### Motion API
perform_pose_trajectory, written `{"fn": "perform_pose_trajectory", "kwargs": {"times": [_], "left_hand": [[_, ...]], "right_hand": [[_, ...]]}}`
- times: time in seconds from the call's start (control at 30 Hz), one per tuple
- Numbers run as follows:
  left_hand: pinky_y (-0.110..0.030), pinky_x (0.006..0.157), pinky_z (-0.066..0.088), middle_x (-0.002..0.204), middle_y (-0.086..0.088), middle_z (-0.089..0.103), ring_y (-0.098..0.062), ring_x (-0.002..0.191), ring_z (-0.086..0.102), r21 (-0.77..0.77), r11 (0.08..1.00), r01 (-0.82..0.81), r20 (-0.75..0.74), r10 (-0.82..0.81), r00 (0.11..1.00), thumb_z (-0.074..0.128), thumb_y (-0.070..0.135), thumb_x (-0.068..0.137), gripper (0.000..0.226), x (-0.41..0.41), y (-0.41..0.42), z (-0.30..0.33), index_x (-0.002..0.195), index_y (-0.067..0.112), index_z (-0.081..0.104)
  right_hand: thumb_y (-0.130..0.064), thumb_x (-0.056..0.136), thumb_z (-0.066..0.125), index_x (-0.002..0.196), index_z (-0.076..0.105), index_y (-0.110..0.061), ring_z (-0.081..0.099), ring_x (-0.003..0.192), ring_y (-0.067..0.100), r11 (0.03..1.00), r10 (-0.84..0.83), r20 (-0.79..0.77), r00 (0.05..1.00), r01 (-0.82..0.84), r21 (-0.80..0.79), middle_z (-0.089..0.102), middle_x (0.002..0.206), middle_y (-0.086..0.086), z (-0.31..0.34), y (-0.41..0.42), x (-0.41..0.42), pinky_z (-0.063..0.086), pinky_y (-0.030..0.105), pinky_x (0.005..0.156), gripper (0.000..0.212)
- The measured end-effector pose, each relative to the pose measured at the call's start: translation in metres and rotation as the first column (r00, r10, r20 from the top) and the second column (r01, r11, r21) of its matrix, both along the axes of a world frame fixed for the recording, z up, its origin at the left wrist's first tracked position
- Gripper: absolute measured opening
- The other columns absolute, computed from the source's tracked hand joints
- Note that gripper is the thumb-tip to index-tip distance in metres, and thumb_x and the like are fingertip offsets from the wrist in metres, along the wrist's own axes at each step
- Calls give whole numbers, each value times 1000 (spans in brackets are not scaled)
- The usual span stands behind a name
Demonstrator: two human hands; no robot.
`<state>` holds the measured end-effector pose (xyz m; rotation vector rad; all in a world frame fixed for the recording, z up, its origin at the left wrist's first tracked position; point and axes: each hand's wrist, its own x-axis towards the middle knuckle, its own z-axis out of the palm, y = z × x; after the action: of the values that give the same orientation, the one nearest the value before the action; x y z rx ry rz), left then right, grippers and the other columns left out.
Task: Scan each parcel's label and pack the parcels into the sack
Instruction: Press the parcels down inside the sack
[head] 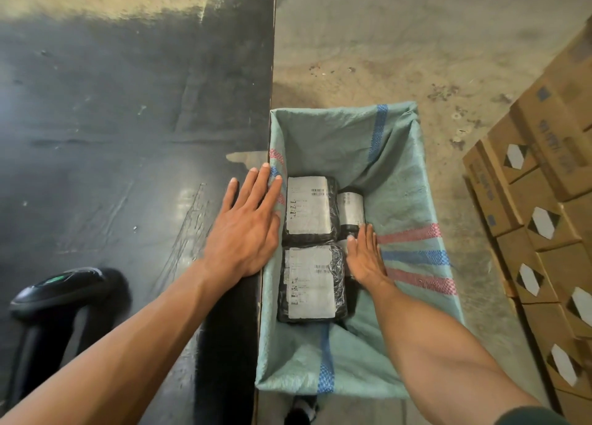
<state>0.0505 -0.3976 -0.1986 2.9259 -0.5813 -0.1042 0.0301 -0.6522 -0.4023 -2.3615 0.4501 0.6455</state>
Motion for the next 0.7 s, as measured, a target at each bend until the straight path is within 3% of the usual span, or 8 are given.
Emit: {"fn": "perform_pose_trajectory", "kwargs": {"times": [0.13,0.27,0.5,0.7], "left_hand": [[-44,127,-4,170,-5,-7,-21,156,-8,10,1000,-3,-5,3,1000,24,34,106,62,0,0,-1,163,17,6],[-44,127,-5,169,-4,-9,-19,156,-10,12,1000,-3,7,3,1000,23,35,106,63,2,0,-4,162,19,3],[-45,126,-4,170,-3,-11,-20,156,-11,27,999,-17,13,17,1000,26,34,105,63,3,1,-7,163,19,4],[-44,127,-5,170,-3,-9,-20,156,-9,19,1000,-3,17,3,1000,24,34,106,62,3,2,-8,163,19,5]], "right_hand": [[-43,114,10,161,-24,-21,-25,156,14,986,166,179,970,-158,-59,-31,170,3,16,27,12,-12,41,131,62],[-40,114,14,166,-14,-23,-28,158,23,918,381,280,881,-325,-227,-27,171,1,8,60,17,-13,43,130,62],[-41,113,15,167,-13,-22,-29,157,25,886,405,187,895,-333,-324,-26,173,2,6,72,20,-14,46,130,63],[-51,112,9,167,-14,-19,-26,159,27,845,509,6,861,-498,-196,-27,172,6,40,56,32,-13,45,130,68]]}}
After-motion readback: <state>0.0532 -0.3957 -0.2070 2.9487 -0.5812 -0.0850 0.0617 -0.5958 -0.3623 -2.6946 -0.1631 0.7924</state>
